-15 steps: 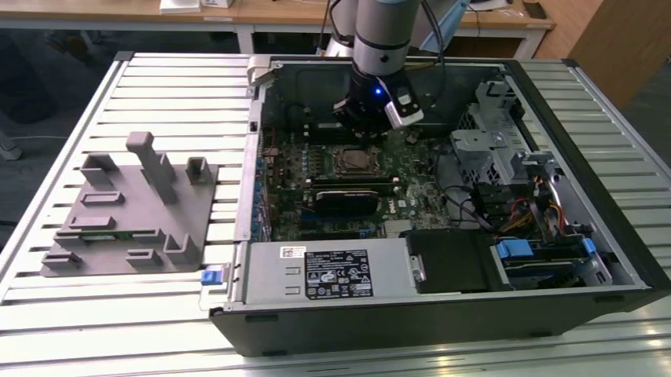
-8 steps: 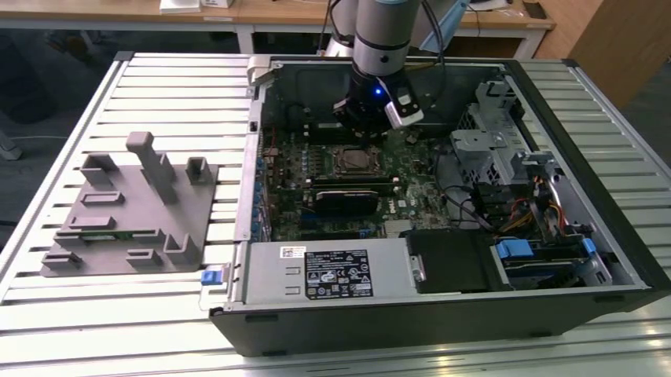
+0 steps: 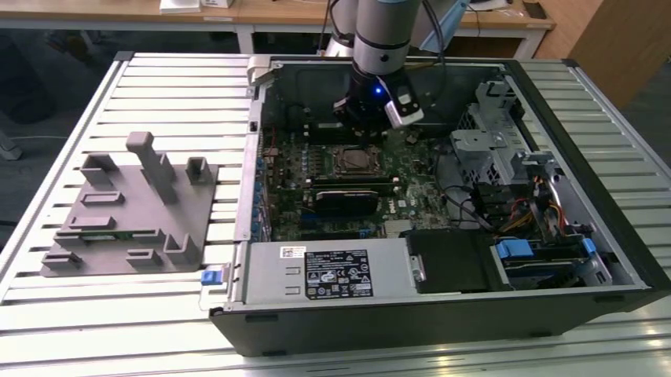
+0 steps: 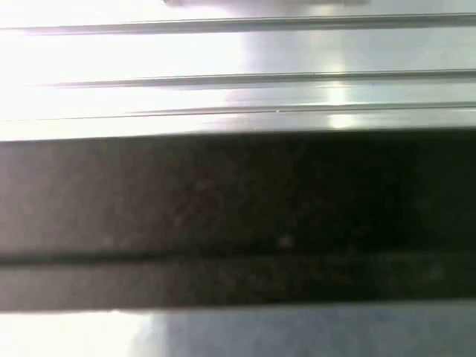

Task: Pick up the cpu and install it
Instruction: 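Install the first cpu locking lever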

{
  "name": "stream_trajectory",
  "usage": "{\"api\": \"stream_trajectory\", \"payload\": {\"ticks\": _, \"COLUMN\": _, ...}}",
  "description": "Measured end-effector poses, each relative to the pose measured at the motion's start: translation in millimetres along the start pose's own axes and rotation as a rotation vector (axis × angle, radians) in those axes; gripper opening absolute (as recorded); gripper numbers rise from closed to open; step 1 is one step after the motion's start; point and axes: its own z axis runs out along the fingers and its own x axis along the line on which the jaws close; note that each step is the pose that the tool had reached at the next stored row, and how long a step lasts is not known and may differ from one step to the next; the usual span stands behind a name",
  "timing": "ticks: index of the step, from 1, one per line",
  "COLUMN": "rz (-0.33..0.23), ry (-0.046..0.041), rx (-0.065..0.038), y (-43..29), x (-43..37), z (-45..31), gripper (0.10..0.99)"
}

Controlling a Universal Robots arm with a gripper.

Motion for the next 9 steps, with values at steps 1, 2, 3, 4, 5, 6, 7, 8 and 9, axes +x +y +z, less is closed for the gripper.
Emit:
{"api": "stream_trajectory", "payload": {"ticks": 1, "rz": 0.000, "ry": 0.0000, "rx": 0.000, "y": 0.1, "x": 0.0, "z": -1.5, "gripper": 0.106}}
{"api": "stream_trajectory", "payload": {"ticks": 2, "rz": 0.000, "ry": 0.0000, "rx": 0.000, "y": 0.3, "x": 0.0, "z": -3.1, "gripper": 0.106}}
{"api": "stream_trajectory", "payload": {"ticks": 3, "rz": 0.000, "ry": 0.0001, "rx": 0.000, "y": 0.4, "x": 0.0, "z": -4.7, "gripper": 0.106}}
{"api": "stream_trajectory", "payload": {"ticks": 4, "rz": 0.000, "ry": 0.0001, "rx": 0.000, "y": 0.5, "x": 0.0, "z": -6.2, "gripper": 0.106}}
{"api": "stream_trajectory", "payload": {"ticks": 5, "rz": 0.000, "ry": 0.0002, "rx": 0.000, "y": 0.5, "x": 0.0, "z": -7.1, "gripper": 0.106}}
{"api": "stream_trajectory", "payload": {"ticks": 6, "rz": 0.000, "ry": 0.0000, "rx": 0.000, "y": 0.6, "x": 0.0, "z": -7.1, "gripper": 0.106}}
{"api": "stream_trajectory", "payload": {"ticks": 7, "rz": 0.000, "ry": 0.0000, "rx": 0.000, "y": 0.6, "x": -0.1, "z": -7.1, "gripper": 0.106}}
{"api": "stream_trajectory", "payload": {"ticks": 8, "rz": 0.000, "ry": 0.0001, "rx": 0.000, "y": 0.3, "x": -0.1, "z": -7.1, "gripper": 0.106}}
{"api": "stream_trajectory", "payload": {"ticks": 9, "rz": 0.000, "ry": 0.0002, "rx": 0.000, "y": 0.1, "x": -0.1, "z": -7.2, "gripper": 0.106}}
